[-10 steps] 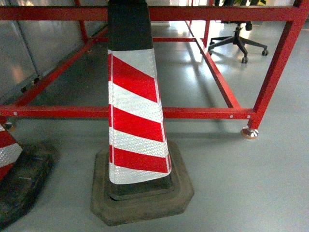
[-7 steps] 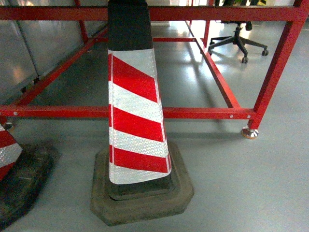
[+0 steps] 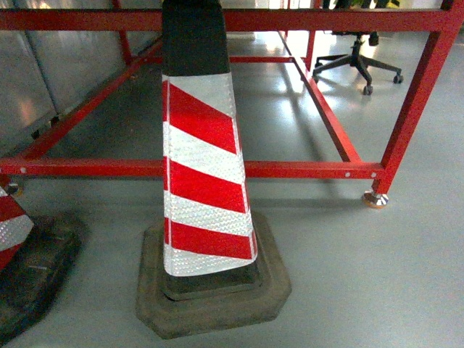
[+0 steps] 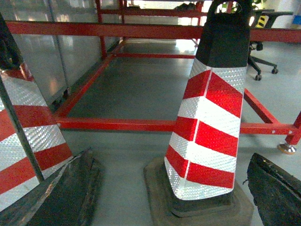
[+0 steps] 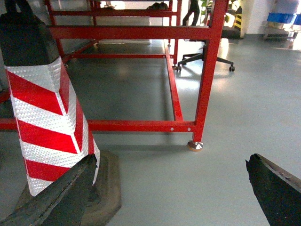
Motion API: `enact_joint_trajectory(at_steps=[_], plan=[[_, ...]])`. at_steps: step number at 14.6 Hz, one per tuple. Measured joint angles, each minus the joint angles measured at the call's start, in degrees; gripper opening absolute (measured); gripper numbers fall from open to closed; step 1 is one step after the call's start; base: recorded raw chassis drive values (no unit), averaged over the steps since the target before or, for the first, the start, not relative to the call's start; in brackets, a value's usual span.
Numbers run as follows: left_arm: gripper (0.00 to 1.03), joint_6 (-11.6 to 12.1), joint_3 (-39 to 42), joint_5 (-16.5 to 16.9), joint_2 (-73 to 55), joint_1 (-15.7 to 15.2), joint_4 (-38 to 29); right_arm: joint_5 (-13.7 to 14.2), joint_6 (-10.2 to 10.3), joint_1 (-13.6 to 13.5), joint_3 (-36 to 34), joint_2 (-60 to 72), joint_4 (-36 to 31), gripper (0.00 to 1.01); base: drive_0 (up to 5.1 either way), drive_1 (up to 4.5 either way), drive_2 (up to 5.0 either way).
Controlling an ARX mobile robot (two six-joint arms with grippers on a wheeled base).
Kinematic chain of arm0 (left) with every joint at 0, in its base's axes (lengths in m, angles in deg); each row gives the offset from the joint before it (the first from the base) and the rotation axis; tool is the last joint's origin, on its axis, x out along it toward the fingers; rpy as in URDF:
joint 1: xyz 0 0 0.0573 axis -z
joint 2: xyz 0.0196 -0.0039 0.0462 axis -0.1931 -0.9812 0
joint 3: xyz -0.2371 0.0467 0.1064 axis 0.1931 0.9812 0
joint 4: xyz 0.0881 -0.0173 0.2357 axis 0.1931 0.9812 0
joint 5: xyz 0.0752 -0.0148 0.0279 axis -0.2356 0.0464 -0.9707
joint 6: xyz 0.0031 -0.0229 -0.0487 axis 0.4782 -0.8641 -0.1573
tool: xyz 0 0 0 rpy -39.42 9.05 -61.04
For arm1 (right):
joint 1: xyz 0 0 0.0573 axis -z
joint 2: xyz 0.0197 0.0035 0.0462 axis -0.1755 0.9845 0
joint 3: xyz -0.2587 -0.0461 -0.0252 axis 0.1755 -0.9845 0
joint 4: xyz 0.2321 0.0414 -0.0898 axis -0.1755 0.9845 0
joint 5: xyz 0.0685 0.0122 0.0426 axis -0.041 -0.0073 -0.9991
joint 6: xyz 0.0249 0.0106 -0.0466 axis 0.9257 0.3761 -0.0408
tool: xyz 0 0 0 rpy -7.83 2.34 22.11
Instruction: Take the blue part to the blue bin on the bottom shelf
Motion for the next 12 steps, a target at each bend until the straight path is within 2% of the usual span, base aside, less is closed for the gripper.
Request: enact_joint_trajectory(at_steps=[12], plan=[[0.98, 0.0, 0.0, 0.0, 0.0, 0.0, 0.0, 0.0, 0.0, 0.0, 0.0, 0.0, 0.0, 0.98, 0.0, 0.00, 0.0]])
